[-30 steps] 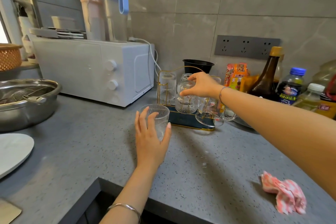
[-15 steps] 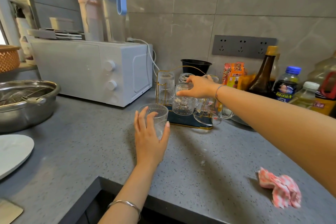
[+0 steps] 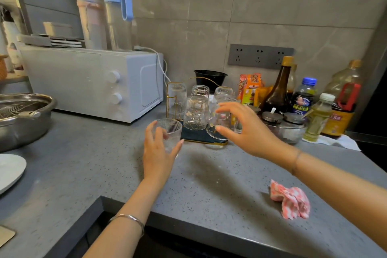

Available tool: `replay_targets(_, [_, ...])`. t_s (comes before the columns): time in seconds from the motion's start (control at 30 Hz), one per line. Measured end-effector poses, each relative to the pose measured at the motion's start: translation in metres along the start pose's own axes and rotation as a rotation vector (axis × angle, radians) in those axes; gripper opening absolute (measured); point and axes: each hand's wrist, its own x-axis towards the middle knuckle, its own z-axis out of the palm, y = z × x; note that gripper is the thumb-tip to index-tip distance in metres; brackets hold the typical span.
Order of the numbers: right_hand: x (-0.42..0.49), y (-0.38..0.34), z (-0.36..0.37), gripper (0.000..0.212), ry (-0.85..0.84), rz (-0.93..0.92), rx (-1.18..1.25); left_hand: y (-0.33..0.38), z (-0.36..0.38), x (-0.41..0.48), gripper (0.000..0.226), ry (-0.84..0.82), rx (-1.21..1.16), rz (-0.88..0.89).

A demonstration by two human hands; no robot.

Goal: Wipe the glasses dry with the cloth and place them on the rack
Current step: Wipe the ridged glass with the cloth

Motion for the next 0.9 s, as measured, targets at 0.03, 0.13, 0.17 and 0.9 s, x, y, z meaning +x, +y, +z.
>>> replay_targets(0.03, [-0.012,0.005,-0.001,0.042,-0.009,0.008,0.001,0.003,-0.001,0.001,0.037,-0.001,0.006,0.004])
replay_targets(0.13, [-0.042,0.023,0.002,0.038,-0.014,0.057,0.054,0.011,-0.004,0.002,0.038,-0.017,-0.024,0.028])
replay_targets(0.17, [-0.051,0.028,0.003,0.036,-0.018,0.085,0.079,0.014,-0.003,0.001,0.038,-0.027,-0.04,0.032])
replay_targets(0.9, [-0.175,0.068,-0.041,0.012,0.218,0.6,0.483,0.134,0.049,-0.082,0.038,-0.358,-0.366,0.255])
